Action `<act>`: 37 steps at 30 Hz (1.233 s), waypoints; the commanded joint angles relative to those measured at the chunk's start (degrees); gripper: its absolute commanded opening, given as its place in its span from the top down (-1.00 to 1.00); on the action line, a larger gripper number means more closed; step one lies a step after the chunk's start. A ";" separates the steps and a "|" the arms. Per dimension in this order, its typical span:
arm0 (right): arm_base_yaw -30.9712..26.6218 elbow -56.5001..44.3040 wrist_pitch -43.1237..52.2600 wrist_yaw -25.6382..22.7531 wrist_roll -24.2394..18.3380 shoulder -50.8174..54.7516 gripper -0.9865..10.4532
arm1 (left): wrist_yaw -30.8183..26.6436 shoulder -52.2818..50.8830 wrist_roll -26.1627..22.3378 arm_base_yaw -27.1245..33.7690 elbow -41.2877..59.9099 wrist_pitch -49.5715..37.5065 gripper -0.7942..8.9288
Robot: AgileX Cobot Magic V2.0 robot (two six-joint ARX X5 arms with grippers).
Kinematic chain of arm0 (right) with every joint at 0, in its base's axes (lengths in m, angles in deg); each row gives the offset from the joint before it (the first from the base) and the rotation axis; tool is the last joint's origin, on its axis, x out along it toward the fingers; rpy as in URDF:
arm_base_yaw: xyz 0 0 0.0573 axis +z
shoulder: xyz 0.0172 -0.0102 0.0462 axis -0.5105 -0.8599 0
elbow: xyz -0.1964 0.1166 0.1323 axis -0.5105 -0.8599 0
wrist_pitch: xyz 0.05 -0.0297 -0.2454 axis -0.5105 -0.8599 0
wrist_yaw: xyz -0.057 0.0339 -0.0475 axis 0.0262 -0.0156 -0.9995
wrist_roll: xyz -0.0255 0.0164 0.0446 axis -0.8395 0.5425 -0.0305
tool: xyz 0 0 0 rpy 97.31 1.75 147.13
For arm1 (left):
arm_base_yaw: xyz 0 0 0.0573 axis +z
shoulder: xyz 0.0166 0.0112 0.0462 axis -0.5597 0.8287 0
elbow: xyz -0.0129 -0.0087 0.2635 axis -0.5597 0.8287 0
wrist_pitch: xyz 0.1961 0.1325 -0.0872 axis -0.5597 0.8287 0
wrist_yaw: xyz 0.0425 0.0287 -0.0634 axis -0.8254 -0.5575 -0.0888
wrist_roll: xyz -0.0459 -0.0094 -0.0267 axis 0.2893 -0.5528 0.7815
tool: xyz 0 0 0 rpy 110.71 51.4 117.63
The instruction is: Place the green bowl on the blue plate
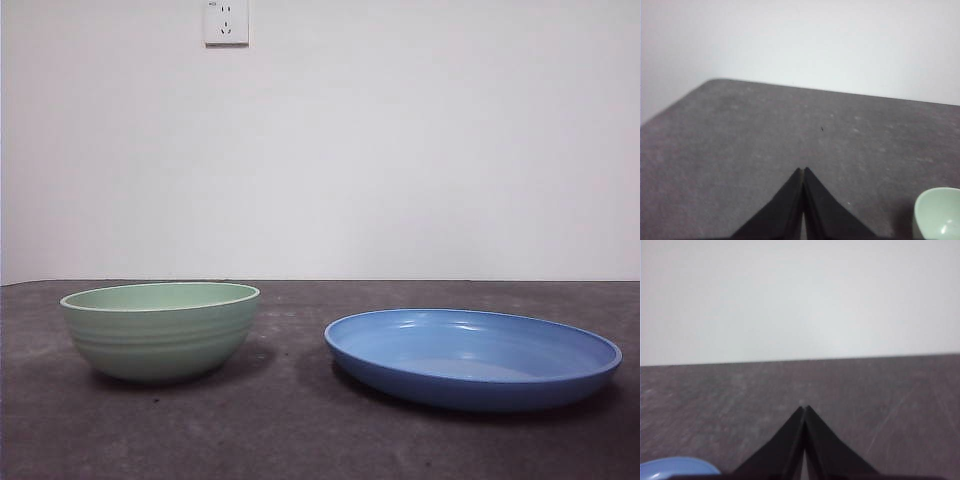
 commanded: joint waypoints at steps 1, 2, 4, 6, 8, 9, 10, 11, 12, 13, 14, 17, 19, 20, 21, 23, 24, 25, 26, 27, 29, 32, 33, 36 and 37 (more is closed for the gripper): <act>0.33 3.02 -0.76 0.00 4.35 -1.95 0.82 | 0.00 1.25 2.69 -0.28 -1.53 -0.77 0.82; 0.50 4.15 -1.05 -0.07 4.98 -3.06 0.82 | 0.00 1.81 2.75 -0.46 -2.32 -0.81 0.82; 0.92 6.91 -1.01 -0.07 6.75 -5.84 0.82 | 0.00 3.58 3.28 -0.85 -4.50 -1.20 0.82; 1.40 9.97 -0.98 -0.07 7.82 -8.92 0.82 | 0.00 5.55 4.70 -1.18 -6.84 -2.01 0.82; 2.01 13.97 -1.05 -0.04 8.87 -13.07 0.82 | 0.00 8.55 5.05 -1.40 -10.19 -2.97 0.82; 2.29 15.82 -1.09 0.02 9.31 -15.02 0.82 | 0.00 10.12 5.07 -1.49 -11.85 -3.41 0.82; 2.73 18.25 -1.31 0.31 9.75 -17.42 0.82 | 0.00 12.31 5.03 -1.55 -14.23 -3.74 0.82; 3.13 20.22 -1.68 0.68 10.08 -19.30 0.82 | 0.00 14.08 5.03 -1.55 -16.22 -3.72 0.82; 3.56 22.21 -2.32 1.22 10.27 -21.09 0.82 | 0.00 15.98 5.03 -1.55 -18.25 -3.54 0.82; 4.11 25.00 -3.54 2.05 10.40 -23.47 0.82 | 0.00 18.58 5.05 -1.57 -21.14 -3.13 0.82; 4.55 27.12 -4.85 2.71 10.38 -25.16 0.82 | 0.09 20.59 5.05 -1.62 -23.41 -2.58 0.82; 5.73 33.75 -10.45 4.48 10.34 -30.16 0.82 | 3.54 27.10 5.44 -1.86 -31.30 0.98 0.82; 6.29 38.18 -14.71 7.06 10.27 -33.51 0.82 | 6.95 31.63 5.60 -2.01 -36.79 4.70 0.82; 6.36 39.74 -16.15 8.20 10.21 -34.69 0.82 | 8.39 33.46 5.57 -2.10 -38.97 6.34 0.82; 6.34 41.27 -17.53 9.66 10.05 -35.89 0.82 | 9.88 35.26 5.55 -2.27 -41.11 8.07 0.82; 6.34 44.52 -20.39 13.62 9.92 -38.53 0.82 | 13.16 39.01 5.55 -2.89 -45.51 11.52 0.82; 6.34 45.83 -21.55 15.41 9.88 -39.56 0.82 | 14.19 40.44 5.55 -3.23 -47.15 12.83 0.82; 6.34 47.47 -23.02 18.12 9.70 -40.94 0.82 | 15.23 42.27 5.57 -3.82 -49.29 14.69 0.82; 6.34 48.61 -24.00 20.11 9.68 -41.88 0.82 | 15.93 43.52 5.55 -4.26 -50.69 15.93 0.82; 6.34 49.70 -25.09 22.34 9.68 -42.75 0.82 | 16.79 44.68 5.44 -4.81 -52.09 17.20 0.82; 6.36 51.87 -26.95 27.56 9.70 -44.57 0.82 | 19.08 46.99 5.42 -6.36 -54.93 19.69 0.82; 6.36 54.49 -29.90 33.53 9.60 -46.47 0.82 | 23.78 49.55 4.11 -9.18 -58.07 22.82 0.82; 6.36 55.19 -30.91 35.39 9.16 -46.88 0.82 | 25.07 50.18 3.56 -10.34 -58.86 23.91 0.82; 6.36 56.41 -33.88 38.80 6.54 -47.10 0.82 | 26.23 50.88 2.32 -13.75 -60.00 26.49 0.82; 6.36 56.65 -35.34 39.32 5.46 -47.04 0.82 | 26.25 50.88 2.19 -14.91 -60.00 26.99 0.82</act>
